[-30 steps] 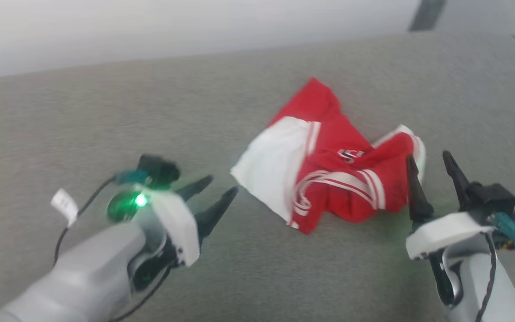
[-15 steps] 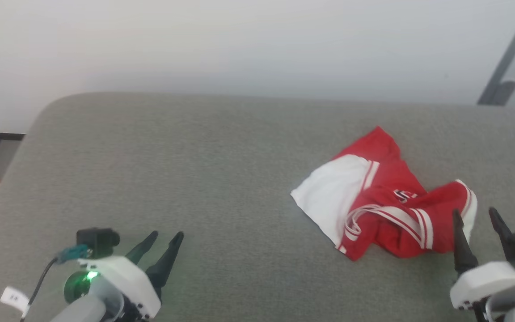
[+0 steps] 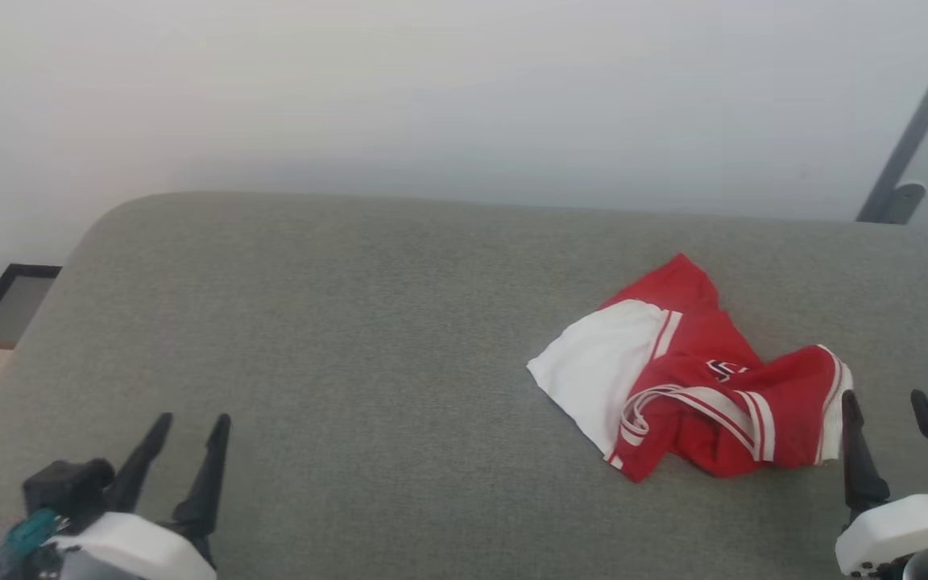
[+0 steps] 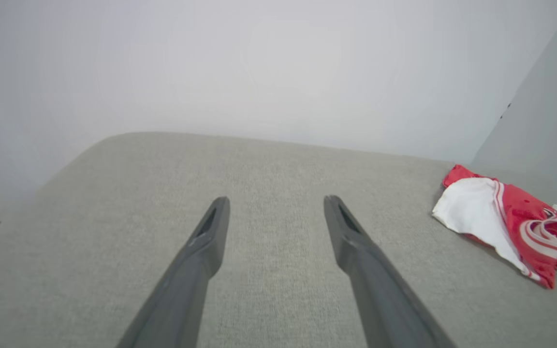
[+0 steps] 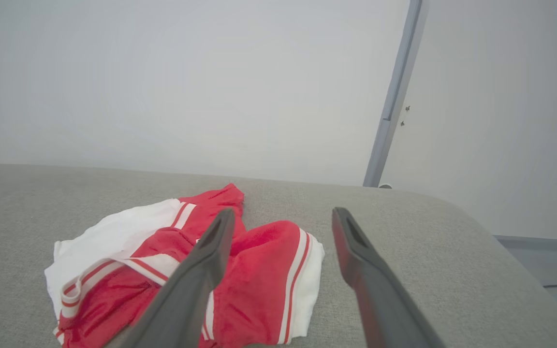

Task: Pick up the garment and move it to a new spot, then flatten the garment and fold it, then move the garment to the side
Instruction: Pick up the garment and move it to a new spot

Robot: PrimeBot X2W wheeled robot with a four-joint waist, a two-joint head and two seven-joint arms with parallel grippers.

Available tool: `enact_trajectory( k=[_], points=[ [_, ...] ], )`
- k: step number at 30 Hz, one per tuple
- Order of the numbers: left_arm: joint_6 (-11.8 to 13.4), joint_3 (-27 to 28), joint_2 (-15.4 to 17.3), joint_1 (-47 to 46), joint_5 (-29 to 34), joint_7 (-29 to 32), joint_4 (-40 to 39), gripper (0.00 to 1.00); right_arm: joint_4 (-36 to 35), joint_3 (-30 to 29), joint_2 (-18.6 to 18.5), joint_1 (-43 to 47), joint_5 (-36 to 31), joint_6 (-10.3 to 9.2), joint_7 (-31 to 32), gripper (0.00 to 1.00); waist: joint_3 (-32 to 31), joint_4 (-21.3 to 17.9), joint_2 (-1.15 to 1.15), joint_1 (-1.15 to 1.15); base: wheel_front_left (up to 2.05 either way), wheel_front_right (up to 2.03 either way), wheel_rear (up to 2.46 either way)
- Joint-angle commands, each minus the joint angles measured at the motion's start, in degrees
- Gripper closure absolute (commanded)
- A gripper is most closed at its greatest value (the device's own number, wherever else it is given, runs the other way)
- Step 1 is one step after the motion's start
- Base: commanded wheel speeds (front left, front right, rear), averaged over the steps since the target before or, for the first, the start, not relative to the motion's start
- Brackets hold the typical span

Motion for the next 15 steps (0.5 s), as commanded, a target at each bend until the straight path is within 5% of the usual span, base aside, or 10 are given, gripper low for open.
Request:
enact_trajectory(
  k=[1,7,15],
  points=[
    [0.3,2.6,-0.7,1.7,2.9,-0.3,-2.2,0.0,-0.8,0.1,-0.2,0.0,0.7,-0.01,0.0,0.0,0.1,-0.8,0.0,0.0,0.0,0.0,0.0],
    [-1.1,10.8,-4.4,6.6,10.6,-0.3,-8.6,0.0,-3.4,-0.2,1.0,-0.6,1.1,-0.01,-0.4,0.0,0.3,-2.6,0.0,0.0,0.0,0.0,0.0],
    [-2.8,14.1,-8.3,8.8,14.3,-0.3,-7.9,0.0,-3.5,-0.1,1.9,0.4,0.6,-0.01,-0.9,0.0,0.6,-3.6,0.0,0.0,0.0,0.0,0.0]
  ],
)
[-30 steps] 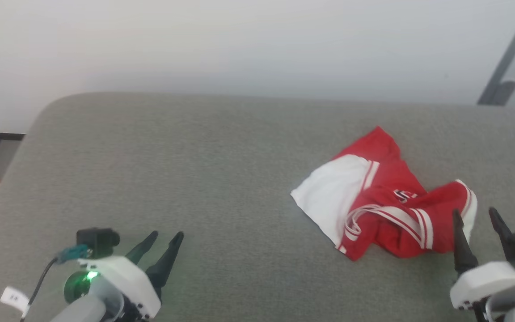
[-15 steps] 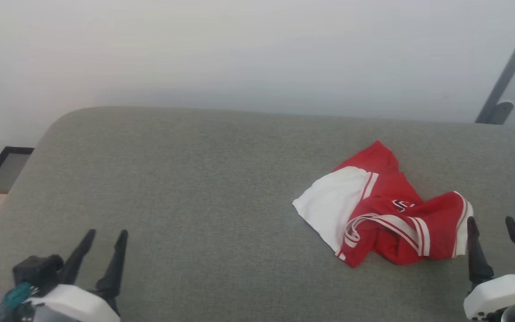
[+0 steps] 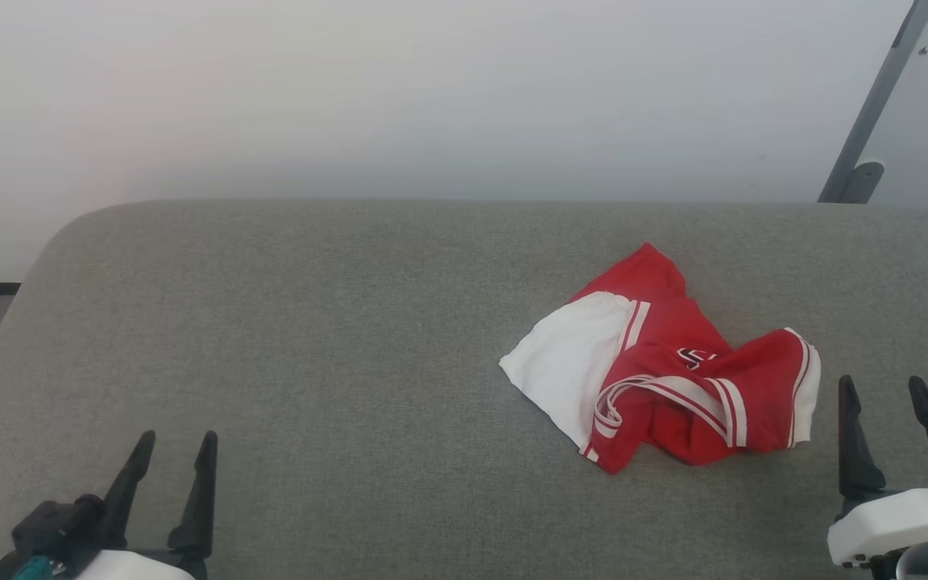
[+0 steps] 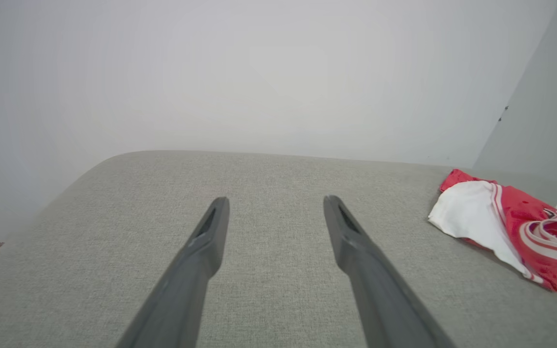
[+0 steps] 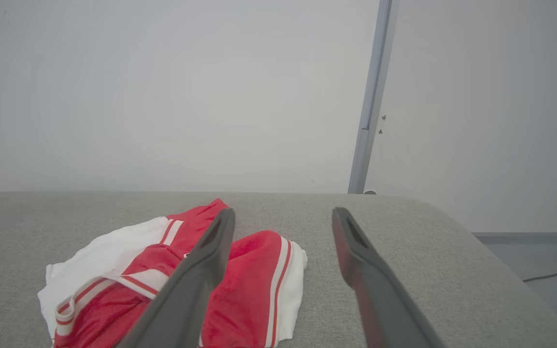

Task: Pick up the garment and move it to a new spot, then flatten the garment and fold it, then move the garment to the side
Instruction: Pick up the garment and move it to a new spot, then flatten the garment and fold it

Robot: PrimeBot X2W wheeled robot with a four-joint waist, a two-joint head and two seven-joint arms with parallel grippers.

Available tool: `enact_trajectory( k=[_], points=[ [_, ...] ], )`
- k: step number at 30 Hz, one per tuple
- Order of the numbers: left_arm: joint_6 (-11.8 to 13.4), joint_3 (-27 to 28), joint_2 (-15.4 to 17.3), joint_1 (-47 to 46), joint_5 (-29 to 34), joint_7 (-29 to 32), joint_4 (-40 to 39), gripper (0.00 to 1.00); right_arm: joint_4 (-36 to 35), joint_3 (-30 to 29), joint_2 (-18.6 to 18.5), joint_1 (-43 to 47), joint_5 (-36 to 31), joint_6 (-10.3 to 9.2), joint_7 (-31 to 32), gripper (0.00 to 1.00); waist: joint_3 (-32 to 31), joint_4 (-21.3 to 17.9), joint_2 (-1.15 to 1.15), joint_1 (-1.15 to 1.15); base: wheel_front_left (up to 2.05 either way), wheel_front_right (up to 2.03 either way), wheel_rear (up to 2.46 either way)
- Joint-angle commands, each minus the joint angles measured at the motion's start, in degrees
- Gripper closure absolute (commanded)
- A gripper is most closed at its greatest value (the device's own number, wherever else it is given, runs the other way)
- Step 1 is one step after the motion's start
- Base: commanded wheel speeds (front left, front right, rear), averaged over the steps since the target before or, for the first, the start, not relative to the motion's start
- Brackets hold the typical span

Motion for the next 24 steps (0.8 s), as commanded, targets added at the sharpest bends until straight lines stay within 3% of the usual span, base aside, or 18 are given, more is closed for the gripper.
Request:
enact_trajectory(
  k=[1,9,13,18,24],
  points=[
    [-0.3,0.6,-0.6,0.7,0.6,-0.3,0.1,0.0,0.0,0.1,0.2,0.4,-0.2,0.0,-0.5,0.0,0.0,-0.1,0.0,0.0,0.0,0.0,0.0],
    [-0.9,1.7,-1.9,0.6,2.1,-0.3,0.0,0.0,-0.3,0.3,0.3,-0.6,-0.3,0.0,-0.5,0.0,0.2,-0.2,0.0,0.0,0.0,0.0,0.0],
    [-0.9,-0.8,-1.0,-1.6,2.0,-0.3,0.6,0.0,-0.4,0.7,0.6,-1.3,-0.2,0.0,-0.3,0.0,0.9,-0.9,0.0,0.0,0.0,0.0,0.0],
    [-1.0,-10.0,3.8,-11.5,-0.7,3.6,1.7,0.0,-1.1,1.7,0.9,-3.2,-0.1,0.0,-0.4,0.0,4.0,-2.7,0.0,0.0,0.0,0.0,0.0],
    [-0.9,-24.5,10.9,-30.4,-8.8,15.6,4.9,0.0,-0.4,3.4,1.8,-7.3,0.3,0.0,-1.2,0.0,10.3,-6.7,0.0,0.0,0.0,0.0,0.0]
  ],
)
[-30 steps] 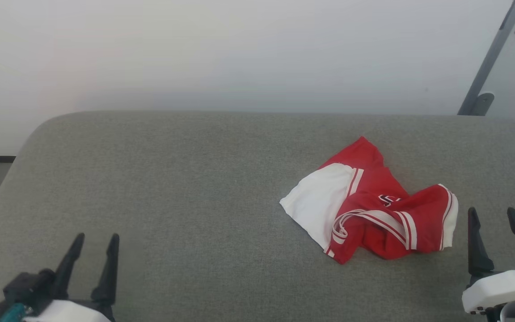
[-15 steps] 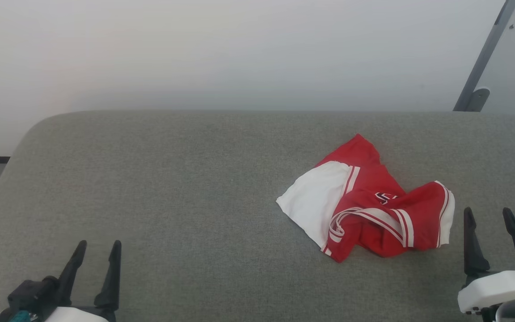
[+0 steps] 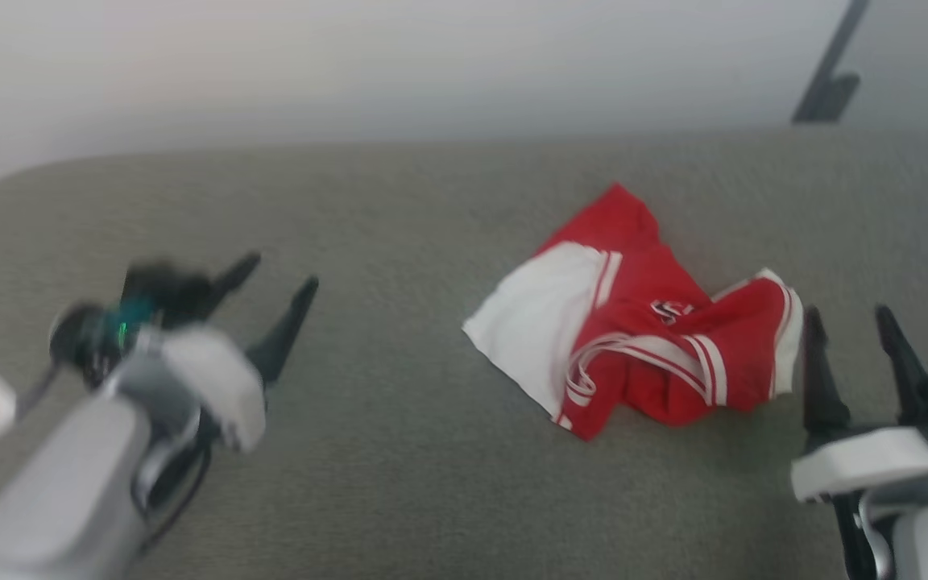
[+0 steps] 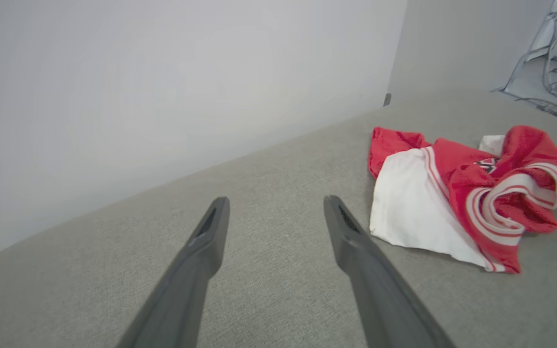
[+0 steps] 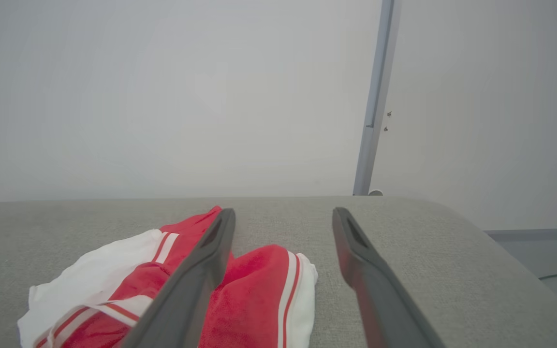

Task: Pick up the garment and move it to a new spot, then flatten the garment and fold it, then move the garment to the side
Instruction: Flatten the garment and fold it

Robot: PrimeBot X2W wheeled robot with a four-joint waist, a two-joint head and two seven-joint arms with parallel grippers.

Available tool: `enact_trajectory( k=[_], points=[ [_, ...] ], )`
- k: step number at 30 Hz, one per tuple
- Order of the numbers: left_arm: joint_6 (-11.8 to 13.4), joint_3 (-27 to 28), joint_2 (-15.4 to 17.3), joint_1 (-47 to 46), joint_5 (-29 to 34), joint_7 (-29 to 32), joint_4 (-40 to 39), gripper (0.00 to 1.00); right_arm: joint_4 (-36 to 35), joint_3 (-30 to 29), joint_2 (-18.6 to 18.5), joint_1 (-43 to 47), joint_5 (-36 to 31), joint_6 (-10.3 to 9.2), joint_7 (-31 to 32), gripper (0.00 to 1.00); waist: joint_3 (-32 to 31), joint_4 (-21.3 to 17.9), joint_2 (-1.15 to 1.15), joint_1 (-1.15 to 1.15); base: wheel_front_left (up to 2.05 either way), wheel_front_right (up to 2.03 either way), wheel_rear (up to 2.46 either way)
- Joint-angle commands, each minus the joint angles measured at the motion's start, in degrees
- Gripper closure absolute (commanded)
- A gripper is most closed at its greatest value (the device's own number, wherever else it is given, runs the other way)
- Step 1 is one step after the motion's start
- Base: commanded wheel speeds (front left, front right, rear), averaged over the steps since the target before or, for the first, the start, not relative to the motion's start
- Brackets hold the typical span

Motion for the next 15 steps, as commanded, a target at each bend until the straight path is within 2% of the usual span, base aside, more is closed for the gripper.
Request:
enact_trajectory(
  k=[1,2,3,9,11,15],
  points=[
    [-0.1,-4.4,1.1,-5.5,-3.7,4.0,1.3,0.0,0.3,0.5,0.5,-2.1,0.5,0.0,-0.7,0.0,4.7,-3.7,0.0,0.0,0.0,0.0,0.0],
    [-0.1,-4.4,1.1,-5.5,-3.7,4.0,1.3,0.0,0.3,0.5,0.5,-2.1,0.5,0.0,-0.7,0.0,4.7,-3.7,0.0,0.0,0.0,0.0,0.0],
    [-0.1,-6.8,1.7,-8.4,-5.2,5.9,2.1,0.0,0.6,0.7,0.6,-2.7,0.5,0.0,-0.8,0.0,5.6,-4.4,0.0,0.0,0.0,0.0,0.0],
    [-0.1,-18.2,2.4,-20.5,-22.5,24.8,8.3,0.0,2.9,1.7,1.4,-6.1,0.8,0.0,-1.6,0.0,9.6,-9.3,0.0,0.0,0.0,0.0,0.0],
    [-0.1,-21.3,3.2,-23.2,-26.4,30.4,9.3,0.0,3.4,1.8,1.6,-6.6,1.1,0.0,-1.7,0.0,10.6,-10.7,0.0,0.0,0.0,0.0,0.0],
    [-0.1,-25.1,3.6,-27.0,-32.1,36.6,10.9,0.0,2.8,1.9,1.7,-7.5,1.9,0.0,-1.8,0.0,12.5,-13.0,0.0,0.0,0.0,0.0,0.0]
  ],
)
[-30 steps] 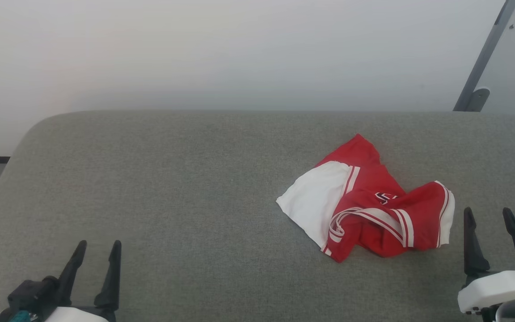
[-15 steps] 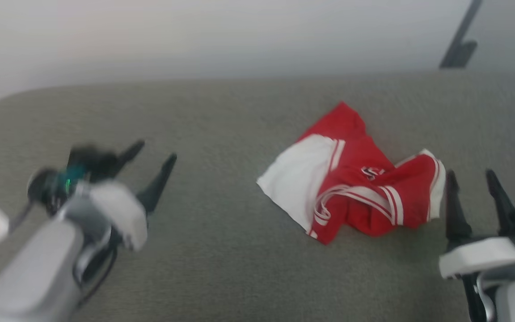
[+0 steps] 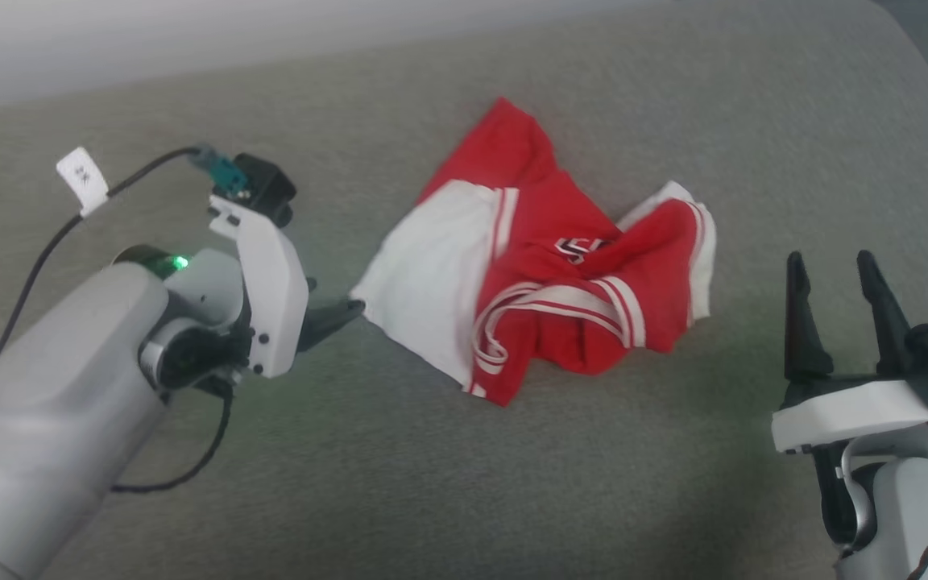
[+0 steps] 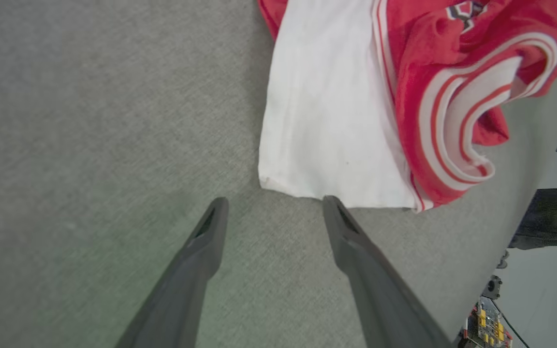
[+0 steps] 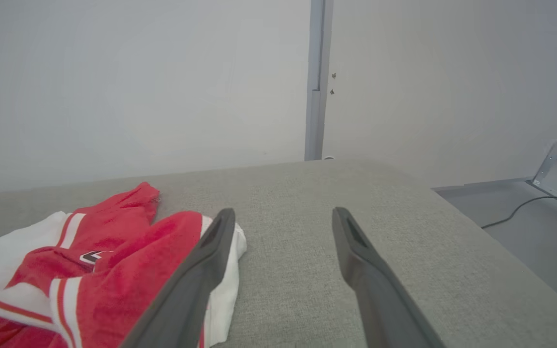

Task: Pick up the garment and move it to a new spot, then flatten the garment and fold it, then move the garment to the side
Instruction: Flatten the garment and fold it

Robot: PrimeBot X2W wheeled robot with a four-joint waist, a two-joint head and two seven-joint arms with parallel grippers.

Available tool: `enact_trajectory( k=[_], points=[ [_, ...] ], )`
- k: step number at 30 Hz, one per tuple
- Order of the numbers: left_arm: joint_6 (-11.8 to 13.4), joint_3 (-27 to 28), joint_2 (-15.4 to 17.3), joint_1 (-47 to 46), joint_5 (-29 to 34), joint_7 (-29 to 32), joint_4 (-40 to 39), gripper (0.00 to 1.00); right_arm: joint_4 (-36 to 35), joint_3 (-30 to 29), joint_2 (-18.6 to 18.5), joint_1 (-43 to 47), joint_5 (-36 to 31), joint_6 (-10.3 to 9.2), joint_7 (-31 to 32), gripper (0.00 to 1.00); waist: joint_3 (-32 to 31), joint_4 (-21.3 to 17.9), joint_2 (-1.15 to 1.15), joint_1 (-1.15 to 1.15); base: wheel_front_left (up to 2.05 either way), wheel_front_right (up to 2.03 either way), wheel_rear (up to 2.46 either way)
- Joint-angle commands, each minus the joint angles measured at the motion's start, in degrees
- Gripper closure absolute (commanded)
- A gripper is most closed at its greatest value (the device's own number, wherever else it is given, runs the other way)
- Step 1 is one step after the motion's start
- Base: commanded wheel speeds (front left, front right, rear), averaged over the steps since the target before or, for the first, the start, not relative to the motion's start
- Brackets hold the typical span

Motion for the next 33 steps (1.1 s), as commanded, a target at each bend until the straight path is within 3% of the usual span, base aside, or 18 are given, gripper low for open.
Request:
enact_trajectory(
  k=[1,10,11,12,13,23,33],
  points=[
    [-0.1,-0.5,0.4,-1.4,-0.4,0.1,0.4,0.0,-0.3,0.0,0.3,-0.4,0.8,0.0,-0.3,0.0,2.4,-2.3,0.0,0.0,0.0,0.0,0.0],
    [-0.1,-7.4,-0.1,-4.2,-5.6,3.4,5.5,0.0,-1.3,1.3,0.3,-1.7,4.0,0.0,-0.4,0.0,6.2,-4.9,0.0,0.0,0.0,0.0,0.0],
    [-0.1,-8.2,-0.2,-4.3,-6.1,3.5,5.5,0.21,-1.4,1.2,0.3,-1.9,4.1,0.0,-0.4,0.0,6.3,-5.0,0.0,0.0,0.0,0.0,0.0],
    [-0.1,-8.8,-0.3,-4.2,-6.7,3.9,5.5,0.7,-1.4,1.1,0.3,-2.0,4.2,0.0,-0.4,0.0,6.3,-5.0,0.0,0.0,0.0,0.0,0.0],
    [-0.1,-9.3,-0.3,-4.1,-7.2,4.1,5.4,1.0,-1.4,1.0,0.3,-2.1,4.1,0.0,-0.4,0.0,6.3,-4.9,0.0,0.0,0.0,0.0,0.0],
    [-0.1,-10.1,1.4,-7.2,-11.4,-0.3,4.6,1.0,-1.3,-0.6,0.3,-1.0,1.9,0.0,-0.4,0.0,3.1,-0.1,0.0,0.0,0.0,0.0,0.0],
    [-0.1,-8.0,8.9,-2.2,-16.1,-6.3,5.7,1.0,-0.6,-2.0,0.3,0.5,-0.7,0.0,-0.4,0.0,-0.1,5.2,0.0,0.0,0.0,0.0,0.0]
  ],
)
